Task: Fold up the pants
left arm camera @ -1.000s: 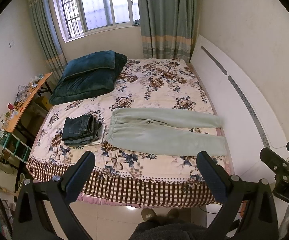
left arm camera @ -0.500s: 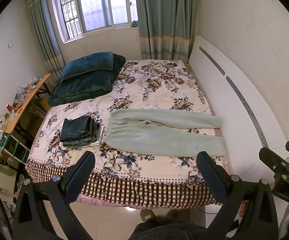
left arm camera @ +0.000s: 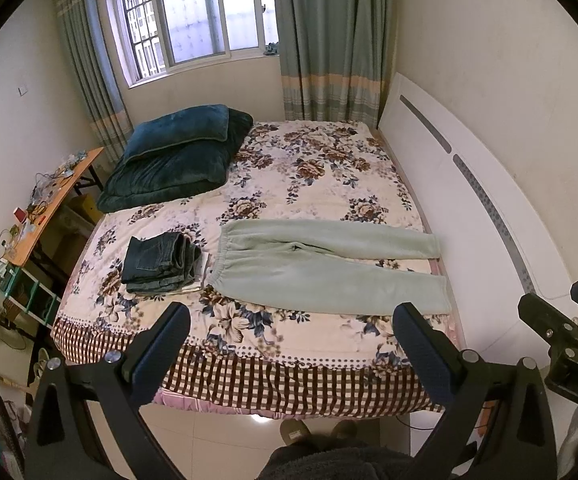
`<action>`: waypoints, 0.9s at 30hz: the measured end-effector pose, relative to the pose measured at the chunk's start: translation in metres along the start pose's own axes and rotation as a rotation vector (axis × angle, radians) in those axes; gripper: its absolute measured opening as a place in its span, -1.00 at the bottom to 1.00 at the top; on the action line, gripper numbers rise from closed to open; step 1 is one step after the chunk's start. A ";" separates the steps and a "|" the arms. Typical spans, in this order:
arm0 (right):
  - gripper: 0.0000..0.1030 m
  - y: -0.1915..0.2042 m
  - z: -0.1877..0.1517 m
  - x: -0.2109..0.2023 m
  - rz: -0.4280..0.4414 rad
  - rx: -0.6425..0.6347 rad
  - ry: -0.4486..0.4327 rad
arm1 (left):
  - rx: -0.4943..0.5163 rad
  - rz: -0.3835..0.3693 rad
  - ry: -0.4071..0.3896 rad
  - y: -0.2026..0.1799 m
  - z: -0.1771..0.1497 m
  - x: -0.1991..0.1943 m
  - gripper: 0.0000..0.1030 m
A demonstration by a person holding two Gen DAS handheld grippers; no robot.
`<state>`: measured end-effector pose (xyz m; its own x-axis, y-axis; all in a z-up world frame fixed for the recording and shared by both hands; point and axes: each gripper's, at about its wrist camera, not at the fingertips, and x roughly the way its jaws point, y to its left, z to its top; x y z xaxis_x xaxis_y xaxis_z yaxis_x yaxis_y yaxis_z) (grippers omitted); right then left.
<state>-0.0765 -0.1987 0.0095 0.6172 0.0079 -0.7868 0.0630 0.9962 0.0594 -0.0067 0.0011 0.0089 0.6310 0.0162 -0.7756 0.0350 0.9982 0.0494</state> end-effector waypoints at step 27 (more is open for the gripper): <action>1.00 0.003 0.000 -0.003 0.005 0.002 -0.004 | -0.009 0.001 -0.011 -0.001 -0.001 -0.003 0.99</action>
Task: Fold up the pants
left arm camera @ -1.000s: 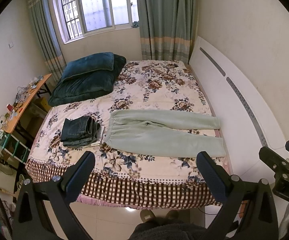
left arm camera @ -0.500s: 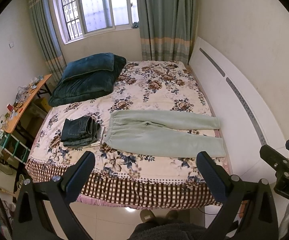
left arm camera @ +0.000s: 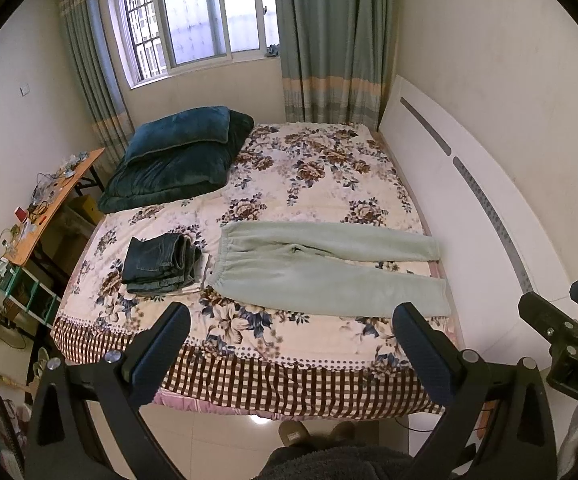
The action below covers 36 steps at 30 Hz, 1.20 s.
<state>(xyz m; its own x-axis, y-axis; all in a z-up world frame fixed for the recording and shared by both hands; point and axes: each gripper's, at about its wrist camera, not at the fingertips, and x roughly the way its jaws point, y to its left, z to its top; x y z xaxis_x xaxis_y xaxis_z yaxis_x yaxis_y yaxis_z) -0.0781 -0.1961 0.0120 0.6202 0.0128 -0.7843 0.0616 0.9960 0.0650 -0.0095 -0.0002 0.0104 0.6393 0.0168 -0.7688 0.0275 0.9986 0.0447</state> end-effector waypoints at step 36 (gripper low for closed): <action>1.00 -0.015 0.101 0.508 -0.048 0.299 0.319 | 0.031 0.105 0.323 0.053 0.112 0.487 0.99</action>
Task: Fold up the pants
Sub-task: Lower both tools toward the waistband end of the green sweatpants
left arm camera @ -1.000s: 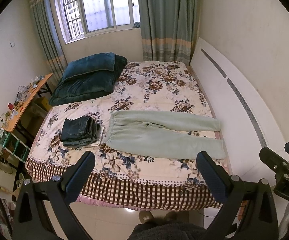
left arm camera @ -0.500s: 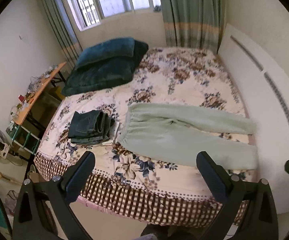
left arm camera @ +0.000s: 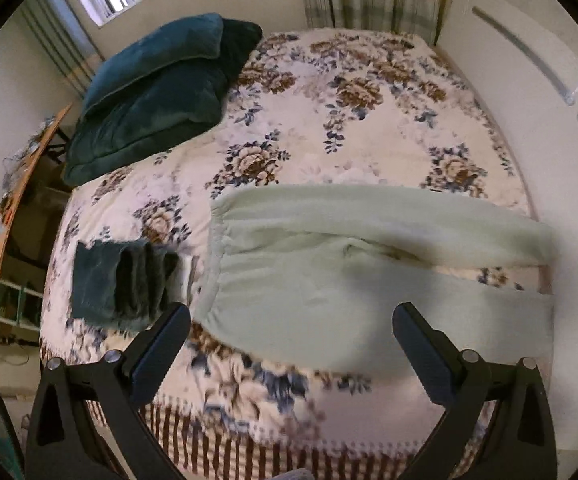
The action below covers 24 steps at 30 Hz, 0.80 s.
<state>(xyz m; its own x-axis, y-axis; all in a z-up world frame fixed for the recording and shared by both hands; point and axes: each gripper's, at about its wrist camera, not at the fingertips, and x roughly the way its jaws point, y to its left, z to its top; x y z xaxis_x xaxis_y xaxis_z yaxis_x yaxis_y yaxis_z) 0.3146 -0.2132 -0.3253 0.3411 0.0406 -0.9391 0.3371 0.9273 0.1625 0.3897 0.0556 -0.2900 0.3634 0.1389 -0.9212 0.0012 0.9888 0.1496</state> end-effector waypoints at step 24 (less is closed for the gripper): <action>1.00 0.111 0.231 0.527 -0.156 -0.993 0.445 | 0.857 -0.093 0.332 -0.165 0.152 0.416 0.87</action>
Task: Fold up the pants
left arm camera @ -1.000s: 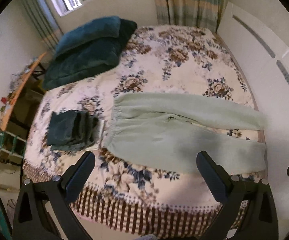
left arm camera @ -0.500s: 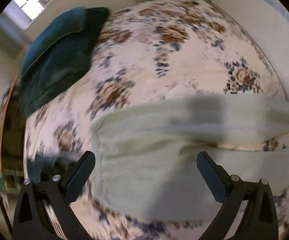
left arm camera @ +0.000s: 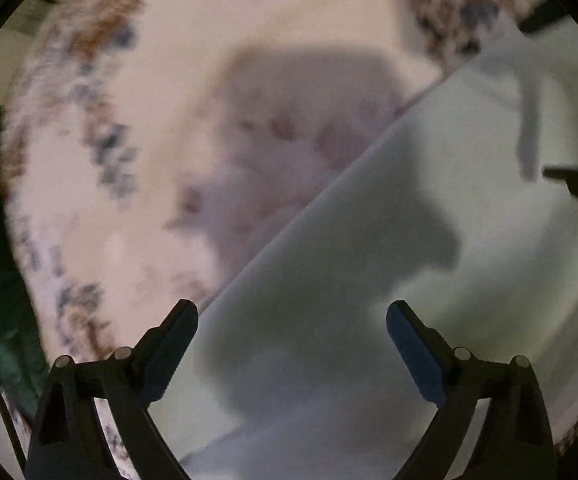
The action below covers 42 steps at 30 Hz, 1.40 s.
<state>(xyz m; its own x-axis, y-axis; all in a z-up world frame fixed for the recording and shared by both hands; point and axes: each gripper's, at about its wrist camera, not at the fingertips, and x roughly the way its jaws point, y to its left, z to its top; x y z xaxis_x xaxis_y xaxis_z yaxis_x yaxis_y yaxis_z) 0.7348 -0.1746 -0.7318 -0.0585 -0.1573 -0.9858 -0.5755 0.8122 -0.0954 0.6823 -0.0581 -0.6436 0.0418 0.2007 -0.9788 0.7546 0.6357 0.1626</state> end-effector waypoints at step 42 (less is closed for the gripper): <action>-0.71 0.120 -0.239 -0.041 0.460 0.444 -0.191 | -0.714 -0.686 -0.093 -0.119 -0.232 -0.040 -0.80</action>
<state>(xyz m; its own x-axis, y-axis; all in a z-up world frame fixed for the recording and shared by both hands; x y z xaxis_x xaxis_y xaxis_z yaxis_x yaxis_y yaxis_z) 0.4736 -0.2050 -0.6699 -0.0485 0.3297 -0.9428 -0.1331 0.9334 0.3333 0.4384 0.0312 -0.5947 -0.1816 -0.4183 -0.8900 0.0652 0.8979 -0.4354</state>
